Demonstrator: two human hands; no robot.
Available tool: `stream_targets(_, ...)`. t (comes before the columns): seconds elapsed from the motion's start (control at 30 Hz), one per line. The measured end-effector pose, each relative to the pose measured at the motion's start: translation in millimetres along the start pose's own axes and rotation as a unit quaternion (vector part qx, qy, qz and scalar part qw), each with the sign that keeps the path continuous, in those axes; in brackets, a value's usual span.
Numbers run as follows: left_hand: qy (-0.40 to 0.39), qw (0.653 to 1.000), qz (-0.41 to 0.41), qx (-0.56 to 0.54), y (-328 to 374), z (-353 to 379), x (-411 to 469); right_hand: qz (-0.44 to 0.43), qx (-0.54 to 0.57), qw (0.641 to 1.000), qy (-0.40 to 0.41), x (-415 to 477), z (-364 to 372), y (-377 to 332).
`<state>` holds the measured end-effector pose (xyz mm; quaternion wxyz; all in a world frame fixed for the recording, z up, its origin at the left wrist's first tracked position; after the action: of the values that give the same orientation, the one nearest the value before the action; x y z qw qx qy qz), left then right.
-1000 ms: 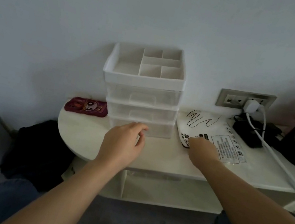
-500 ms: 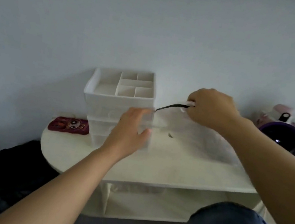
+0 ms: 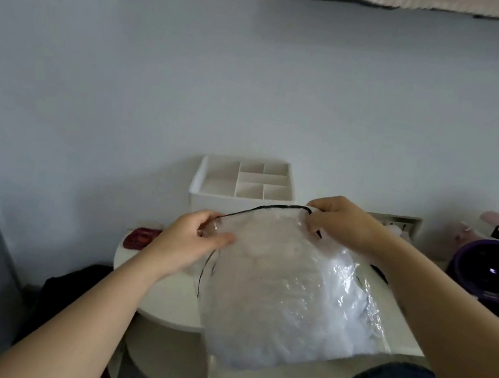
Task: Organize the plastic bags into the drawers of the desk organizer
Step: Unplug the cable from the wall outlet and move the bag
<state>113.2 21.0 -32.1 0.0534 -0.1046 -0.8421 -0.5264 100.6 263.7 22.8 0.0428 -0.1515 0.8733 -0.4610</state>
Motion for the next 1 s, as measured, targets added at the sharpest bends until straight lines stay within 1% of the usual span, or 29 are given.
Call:
stream_targets(0.07, 0.014, 0.999, 0.028, 0.027, -5.5, -8.2, 0.7, -0.004, -0.067, 0.998, 0.004, 6.4, 8.1, 3.2)
stream_targets(0.17, 0.031, 0.996, 0.039, 0.067, -6.6, -15.9, 3.8, -0.009, -0.177, 0.984, 0.025, 11.6, 17.8, 4.7)
stream_targets(0.23, 0.025, 0.993, 0.048, 0.101, -3.6, -16.6, 7.0, -0.036, -0.296, 0.953, 0.055, 8.7, 29.8, 3.8)
stream_targets(0.27, 0.019, 0.992, 0.052, 0.111, -1.2, -16.0, 9.2, -0.086, -0.332, 0.936, 0.081, 6.1, 38.0, 0.5)
stream_targets(0.3, 0.011, 0.992, 0.054, 0.115, 1.6, -14.1, 11.4, -0.159, -0.336, 0.922, 0.106, 1.3, 47.8, -6.3)
stream_targets(0.33, 0.003, 0.992, 0.052, 0.116, 4.8, -11.8, 14.0, -0.231, -0.327, 0.909, 0.112, -3.6, 59.0, -13.2)
stream_targets(0.37, -0.007, 0.993, 0.045, 0.11, 8.4, -9.9, 15.7, -0.281, -0.329, 0.895, 0.105, -7.7, 69.9, -17.1)
stream_targets(0.4, -0.02, 0.994, 0.032, 0.1, 11.3, -8.3, 17.7, -0.312, -0.337, 0.882, 0.101, -8.9, 79.5, -16.8)
stream_targets(0.47, -0.052, 0.997, -0.004, 0.05, 16.1, -3.6, 17.9, -0.326, -0.349, 0.873, 0.102, -6.8, 92.9, -12.3)
stream_targets(0.53, -0.075, 0.996, -0.038, -0.04, 18.3, 1.5, 16.5, -0.339, -0.34, 0.866, 0.14, -1.9, 96.2, -9.2)
stream_targets(0.63, -0.098, 0.978, -0.078, -0.167, 19.2, 8.5, 13.0, -0.38, -0.302, 0.854, 0.189, 1.5, 95.0, -11.1)
stream_targets(0.67, -0.114, 0.97, -0.08, -0.2, 19.3, 9.2, 12.2, -0.389, -0.287, 0.854, 0.194, 2.5, 93.6, -11.0)
stream_targets(0.7, -0.143, 0.961, -0.071, -0.228, 19.9, 8.9, 11.2, -0.389, -0.266, 0.861, 0.191, 3.4, 92.1, -10.6)
stream_targets(0.8, -0.265, 0.926, -0.006, -0.27, 25.8, 6.2, 2.8, -0.349, -0.141, 0.911, 0.165, 7.6, 85.6, -7.3)
stream_targets(0.83, -0.283, 0.922, 0.012, -0.264, 25.9, 5.5, 0.7, -0.33, -0.101, 0.926, 0.154, 10.0, 84.0, -6.3)
stream_targets(0.87, -0.286, 0.924, 0.021, -0.253, 24.9, 5.7, -0.2, -0.312, -0.073, 0.936, 0.147, 12.3, 82.9, -5.7)
stream_targets(0.9, -0.272, 0.933, 0.023, -0.235, 22.8, 6.2, 0.2, -0.293, -0.054, 0.944, 0.142, 14.6, 81.4, -5.8)
stream_targets(1.0, -0.199, 0.968, 0.019, -0.15, 15.2, 3.6, 4.4, -0.237, -0.016, 0.963, 0.125, 20.3, 73.8, -8.5)
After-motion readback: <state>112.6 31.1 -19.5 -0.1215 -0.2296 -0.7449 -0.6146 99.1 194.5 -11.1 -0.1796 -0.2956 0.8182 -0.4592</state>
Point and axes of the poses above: each hand's wrist, its own x-axis towards the middle knuckle, its own z-axis out of the palm, y = z × x, the point moved 3 cm from there along x, towards the middle knuckle, and after that the axes turned 2 degrees about -y, right-handed, at the moved point
